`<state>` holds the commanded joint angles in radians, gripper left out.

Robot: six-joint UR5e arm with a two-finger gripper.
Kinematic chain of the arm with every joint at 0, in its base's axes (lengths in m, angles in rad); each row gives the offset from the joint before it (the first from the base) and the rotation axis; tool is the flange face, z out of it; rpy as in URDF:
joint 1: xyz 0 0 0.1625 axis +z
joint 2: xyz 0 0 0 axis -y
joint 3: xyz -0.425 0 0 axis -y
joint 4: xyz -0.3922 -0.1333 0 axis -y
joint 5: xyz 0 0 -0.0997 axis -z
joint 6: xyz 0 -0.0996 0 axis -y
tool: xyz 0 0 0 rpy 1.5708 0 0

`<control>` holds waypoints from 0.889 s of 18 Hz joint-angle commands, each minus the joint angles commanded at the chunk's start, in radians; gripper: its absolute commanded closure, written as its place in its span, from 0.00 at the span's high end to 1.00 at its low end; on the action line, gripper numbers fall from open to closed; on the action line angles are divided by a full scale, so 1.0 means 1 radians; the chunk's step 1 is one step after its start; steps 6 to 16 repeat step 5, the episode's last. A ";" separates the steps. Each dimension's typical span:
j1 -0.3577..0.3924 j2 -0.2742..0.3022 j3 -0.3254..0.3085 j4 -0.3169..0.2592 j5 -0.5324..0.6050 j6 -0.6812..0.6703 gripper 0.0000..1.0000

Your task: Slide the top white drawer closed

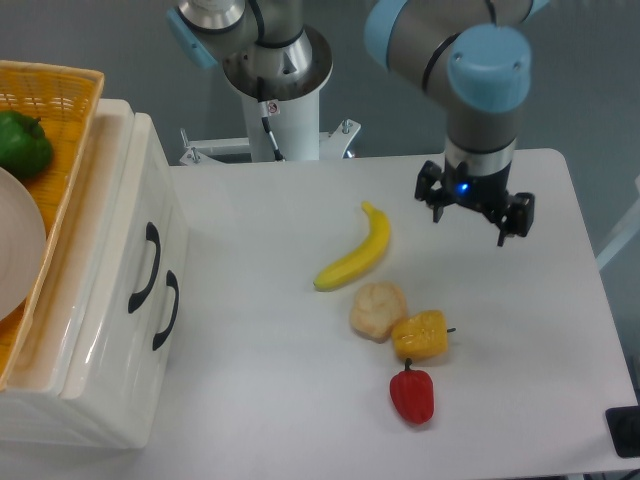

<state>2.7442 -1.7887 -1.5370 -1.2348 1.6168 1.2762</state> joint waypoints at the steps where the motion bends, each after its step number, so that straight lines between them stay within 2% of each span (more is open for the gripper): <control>1: 0.006 0.008 -0.003 0.000 -0.003 0.009 1.00; 5: 0.035 0.023 -0.017 -0.002 -0.038 0.034 1.00; 16: 0.035 0.023 -0.017 -0.002 -0.038 0.034 1.00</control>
